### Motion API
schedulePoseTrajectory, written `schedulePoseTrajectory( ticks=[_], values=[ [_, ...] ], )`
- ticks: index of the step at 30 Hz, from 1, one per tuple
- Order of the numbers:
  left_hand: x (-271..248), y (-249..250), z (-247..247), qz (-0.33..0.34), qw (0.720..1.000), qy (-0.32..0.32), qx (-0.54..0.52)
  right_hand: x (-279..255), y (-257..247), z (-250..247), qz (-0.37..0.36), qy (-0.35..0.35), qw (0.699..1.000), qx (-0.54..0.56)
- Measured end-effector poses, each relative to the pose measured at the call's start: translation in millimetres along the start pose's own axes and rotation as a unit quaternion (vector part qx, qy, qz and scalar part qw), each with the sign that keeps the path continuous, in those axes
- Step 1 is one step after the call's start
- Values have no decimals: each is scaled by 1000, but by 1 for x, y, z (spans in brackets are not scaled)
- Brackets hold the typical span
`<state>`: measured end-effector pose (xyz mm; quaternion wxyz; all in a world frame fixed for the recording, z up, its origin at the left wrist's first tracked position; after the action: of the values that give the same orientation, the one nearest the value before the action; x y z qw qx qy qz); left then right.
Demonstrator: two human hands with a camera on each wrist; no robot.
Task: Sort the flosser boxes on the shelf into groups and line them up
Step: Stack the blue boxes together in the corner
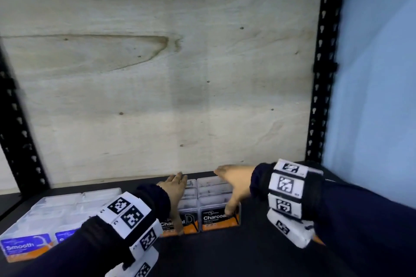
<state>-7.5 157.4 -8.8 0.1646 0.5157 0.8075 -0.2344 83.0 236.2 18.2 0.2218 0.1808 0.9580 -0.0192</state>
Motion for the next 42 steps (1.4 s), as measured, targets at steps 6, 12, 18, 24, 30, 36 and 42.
schedulePoseTrajectory(
  ticks=[6, 12, 18, 24, 30, 36, 42],
  values=[
    [-31, 32, -81, 39, 996, 83, 21, -61, 60, -50, 61, 69, 996, -9],
    [-29, 91, -150, 116, 984, 135, 24, -89, 145, -53, 172, 73, 982, 13],
    [-4, 173, -166, 204, 966, 140, 72, -79, 198, -18, 199, 2, 979, 33],
    [37, 241, -150, 271, 944, 86, 166, -57, 216, 13, 169, -47, 984, 16],
    [72, 269, -140, 290, 931, 53, 214, -47, 233, 39, 173, -104, 976, -76],
    [88, 280, -143, 311, 927, 53, 202, -54, 251, 38, 159, -104, 981, 23],
    [94, 284, -146, 298, 931, 57, 204, -56, 268, 41, 207, -89, 974, 36]
  ],
)
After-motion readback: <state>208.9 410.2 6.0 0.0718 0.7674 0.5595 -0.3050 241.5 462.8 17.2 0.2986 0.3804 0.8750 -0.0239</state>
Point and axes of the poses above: each hand's wrist, its own x-axis towards the middle knuckle, its own z-axis out of the palm, y = z × x, the point moved 8 cm from there along x, towards the middle knuckle, and after that the axes turned 11 degrees about -y, right-handed, at the moved point
